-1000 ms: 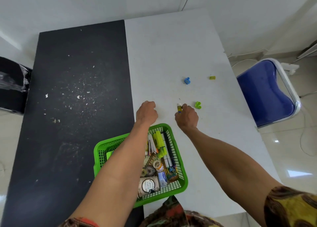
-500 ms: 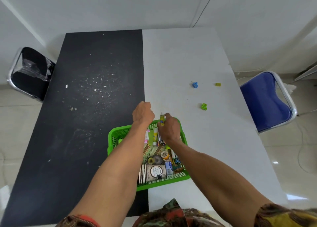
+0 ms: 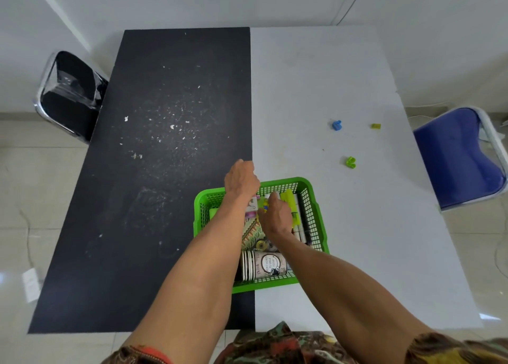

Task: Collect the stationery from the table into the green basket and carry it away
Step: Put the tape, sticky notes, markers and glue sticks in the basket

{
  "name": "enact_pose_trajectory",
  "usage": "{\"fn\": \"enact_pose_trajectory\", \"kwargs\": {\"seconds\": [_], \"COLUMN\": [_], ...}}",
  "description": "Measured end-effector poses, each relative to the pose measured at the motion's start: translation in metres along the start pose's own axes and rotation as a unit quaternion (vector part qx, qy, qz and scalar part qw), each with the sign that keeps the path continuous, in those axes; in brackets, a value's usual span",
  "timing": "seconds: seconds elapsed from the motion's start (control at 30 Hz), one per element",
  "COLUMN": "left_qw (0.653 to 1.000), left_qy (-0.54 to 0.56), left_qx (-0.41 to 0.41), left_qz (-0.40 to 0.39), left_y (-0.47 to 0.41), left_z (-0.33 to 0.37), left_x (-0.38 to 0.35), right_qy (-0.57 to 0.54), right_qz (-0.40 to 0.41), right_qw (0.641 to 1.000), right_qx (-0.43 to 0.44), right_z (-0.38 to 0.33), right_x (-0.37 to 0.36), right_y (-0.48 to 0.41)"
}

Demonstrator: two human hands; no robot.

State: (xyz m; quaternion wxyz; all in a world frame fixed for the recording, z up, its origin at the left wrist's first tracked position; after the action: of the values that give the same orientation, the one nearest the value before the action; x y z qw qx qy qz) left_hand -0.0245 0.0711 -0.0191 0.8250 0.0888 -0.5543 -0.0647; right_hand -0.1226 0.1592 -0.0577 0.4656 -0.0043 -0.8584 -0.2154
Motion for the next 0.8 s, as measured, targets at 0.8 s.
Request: {"fn": "enact_pose_trajectory", "kwargs": {"seconds": [0.8], "left_qw": [1.000], "left_qy": [0.006], "left_qx": [-0.005], "left_qz": [-0.009], "left_y": [-0.011], "left_z": [0.000], "left_x": [-0.003], "right_qy": [-0.045], "right_qz": [-0.036], "right_qw": [0.998], "right_qx": [0.025], "right_z": [0.003], "right_x": [-0.023], "right_y": [-0.013]}}
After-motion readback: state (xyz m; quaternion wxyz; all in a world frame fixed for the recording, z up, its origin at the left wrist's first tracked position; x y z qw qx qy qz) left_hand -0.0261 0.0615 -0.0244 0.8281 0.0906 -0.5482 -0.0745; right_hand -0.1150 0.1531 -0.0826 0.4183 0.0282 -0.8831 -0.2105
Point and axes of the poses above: each hand's wrist, its own y-axis away from the middle knuckle, its own x-axis out of the back of the hand, z = x × y, the point moved 3 cm from there along -y, towards the middle knuckle
